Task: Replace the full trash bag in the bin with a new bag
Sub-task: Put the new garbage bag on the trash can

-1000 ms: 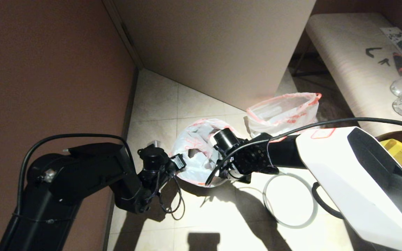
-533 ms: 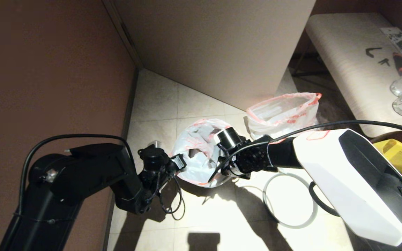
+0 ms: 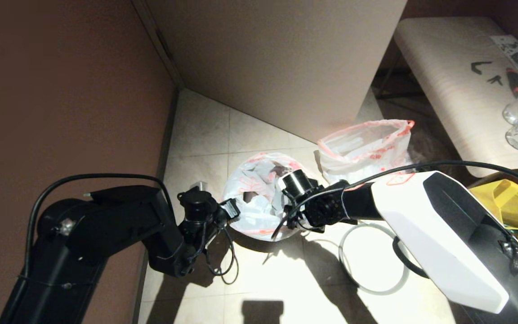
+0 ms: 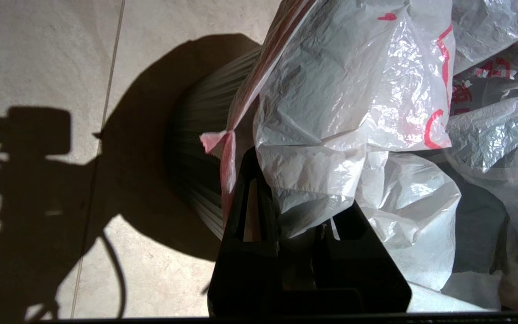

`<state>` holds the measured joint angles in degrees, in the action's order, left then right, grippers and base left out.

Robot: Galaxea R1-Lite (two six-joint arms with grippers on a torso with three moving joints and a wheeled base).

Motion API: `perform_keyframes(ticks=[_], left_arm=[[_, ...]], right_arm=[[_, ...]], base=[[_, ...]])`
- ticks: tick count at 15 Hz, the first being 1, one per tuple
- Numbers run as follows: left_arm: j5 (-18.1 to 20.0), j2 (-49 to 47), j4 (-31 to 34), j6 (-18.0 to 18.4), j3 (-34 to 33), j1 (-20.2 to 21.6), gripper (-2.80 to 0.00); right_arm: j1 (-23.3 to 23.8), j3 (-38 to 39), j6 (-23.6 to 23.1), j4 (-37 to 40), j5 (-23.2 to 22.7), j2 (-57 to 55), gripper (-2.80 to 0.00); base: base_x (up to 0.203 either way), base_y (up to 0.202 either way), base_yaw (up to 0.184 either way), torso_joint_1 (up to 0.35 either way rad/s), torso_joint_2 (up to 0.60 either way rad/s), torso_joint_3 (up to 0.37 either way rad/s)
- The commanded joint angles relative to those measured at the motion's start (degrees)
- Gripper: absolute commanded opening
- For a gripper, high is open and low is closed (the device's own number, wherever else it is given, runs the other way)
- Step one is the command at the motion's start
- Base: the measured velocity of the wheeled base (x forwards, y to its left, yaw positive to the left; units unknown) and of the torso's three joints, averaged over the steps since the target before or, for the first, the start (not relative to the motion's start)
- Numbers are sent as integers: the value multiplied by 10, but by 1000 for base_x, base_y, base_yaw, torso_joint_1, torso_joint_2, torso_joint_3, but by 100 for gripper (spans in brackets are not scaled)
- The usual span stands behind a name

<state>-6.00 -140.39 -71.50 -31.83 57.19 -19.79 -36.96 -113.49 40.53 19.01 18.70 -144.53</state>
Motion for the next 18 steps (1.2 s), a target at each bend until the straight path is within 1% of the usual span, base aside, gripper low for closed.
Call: perform_keyframes(ticks=[1, 2, 3, 4, 7, 9, 10, 12, 13, 16, 18], left_arm=[[-1, -1, -4, -2, 1, 1, -280], [-5, -1, -3, -2, 3, 1, -280], [-12, -2, -2, -2, 8, 1, -280], [-15, -3, -2, -2, 9, 1, -280], [-15, -2, -2, -2, 9, 1, -280], [-15, -1, -1, -3, 7, 1, -280], [-14, 0, 0, -3, 6, 1, -280], [-11, 6, 4, -2, 2, 0, -280], [-6, 10, 12, -2, -1, -2, -280], [5, 20, 40, -3, -2, -2, -280], [6, 20, 42, -3, -3, -2, -280]], right_arm=[[-4, 3, 5, 17, 4, 19, -280], [-7, 7, 11, 37, 4, 32, -280], [-12, 17, 27, 62, 4, 44, -280], [-16, 25, 35, 72, 4, 42, -280], [-24, 26, 36, 69, 3, -1, -280], [-27, 6, 34, 55, 2, -35, -280], [-25, 2, 22, 19, 3, -48, -280], [-18, 1, -12, -28, 4, -61, -280], [-14, 1, -22, -45, 6, -62, -280], [-11, 4, -42, -63, 38, -55, -280], [-12, 6, -43, -62, 42, -45, -280]], base=[[0, 0, 0, 0, 0, 0], [0, 0, 0, 0, 0, 0], [0, 0, 0, 0, 0, 0], [0, 0, 0, 0, 0, 0], [0, 0, 0, 0, 0, 0], [0, 0, 0, 0, 0, 0], [0, 0, 0, 0, 0, 0], [0, 0, 0, 0, 0, 0], [0, 0, 0, 0, 0, 0], [0, 0, 0, 0, 0, 0], [0, 0, 0, 0, 0, 0]])
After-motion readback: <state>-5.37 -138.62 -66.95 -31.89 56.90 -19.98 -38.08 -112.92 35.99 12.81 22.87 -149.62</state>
